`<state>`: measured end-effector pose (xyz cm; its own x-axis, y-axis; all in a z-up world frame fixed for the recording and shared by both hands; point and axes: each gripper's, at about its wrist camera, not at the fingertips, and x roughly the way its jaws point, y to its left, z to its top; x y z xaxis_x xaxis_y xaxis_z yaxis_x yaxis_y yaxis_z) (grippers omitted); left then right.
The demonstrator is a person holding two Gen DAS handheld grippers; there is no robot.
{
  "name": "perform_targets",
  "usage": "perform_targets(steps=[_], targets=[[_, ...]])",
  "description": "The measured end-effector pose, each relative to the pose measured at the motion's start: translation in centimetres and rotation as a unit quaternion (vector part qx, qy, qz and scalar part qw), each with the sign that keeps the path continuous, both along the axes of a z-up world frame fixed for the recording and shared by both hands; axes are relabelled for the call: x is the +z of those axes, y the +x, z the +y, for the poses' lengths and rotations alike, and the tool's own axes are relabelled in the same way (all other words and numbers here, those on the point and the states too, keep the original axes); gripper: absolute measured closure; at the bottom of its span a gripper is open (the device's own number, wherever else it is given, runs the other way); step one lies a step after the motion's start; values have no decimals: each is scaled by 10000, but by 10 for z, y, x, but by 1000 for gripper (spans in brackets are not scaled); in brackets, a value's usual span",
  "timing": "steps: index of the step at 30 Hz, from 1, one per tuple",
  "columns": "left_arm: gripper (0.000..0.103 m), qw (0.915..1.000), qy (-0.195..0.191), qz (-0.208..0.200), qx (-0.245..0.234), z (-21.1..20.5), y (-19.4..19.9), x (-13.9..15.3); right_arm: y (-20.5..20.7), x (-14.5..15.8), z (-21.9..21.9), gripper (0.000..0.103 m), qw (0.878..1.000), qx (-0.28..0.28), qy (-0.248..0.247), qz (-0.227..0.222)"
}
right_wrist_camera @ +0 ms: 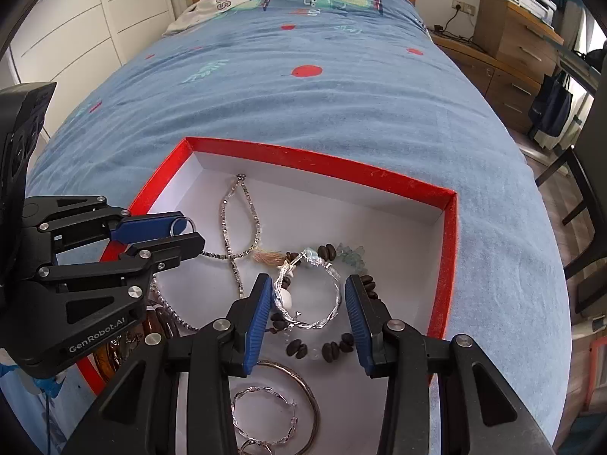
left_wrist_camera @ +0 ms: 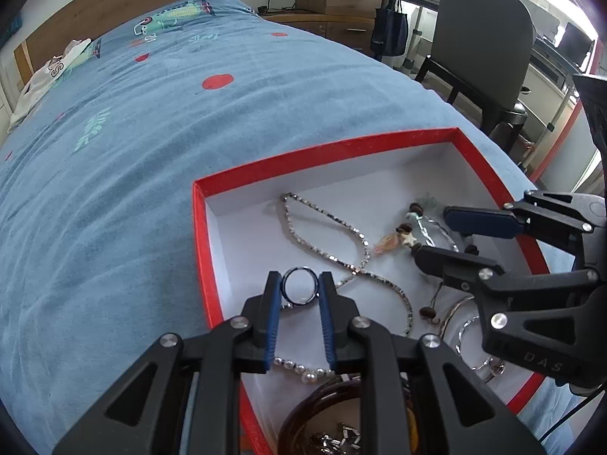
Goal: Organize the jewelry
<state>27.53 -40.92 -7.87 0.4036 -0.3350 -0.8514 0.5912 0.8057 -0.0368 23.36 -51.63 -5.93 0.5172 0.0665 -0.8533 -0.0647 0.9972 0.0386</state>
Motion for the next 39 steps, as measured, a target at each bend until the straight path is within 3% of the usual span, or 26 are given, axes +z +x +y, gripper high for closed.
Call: perform_targets(steps=[11,15,21,29,39], targets=[[84,9998,-127,159,-2,2,1,2,-4,2,1,62,10000,-18,-33,24],[69,9996,-211,161,-34,6,-5,10,-14,7,-4,62,9999,-133,3,9],[67,9993,-373,56,-1,18,-22,37,-37,26,-3,60,9995,-288,93,-127],[63,9979,-485,-164,403,68,-57,79,-69,73,23,50,9976,-391,262,-504],[63,9929,-400,-383,1051,155,-102,112,-109,109,86,47,9953,-194,500,-807]])
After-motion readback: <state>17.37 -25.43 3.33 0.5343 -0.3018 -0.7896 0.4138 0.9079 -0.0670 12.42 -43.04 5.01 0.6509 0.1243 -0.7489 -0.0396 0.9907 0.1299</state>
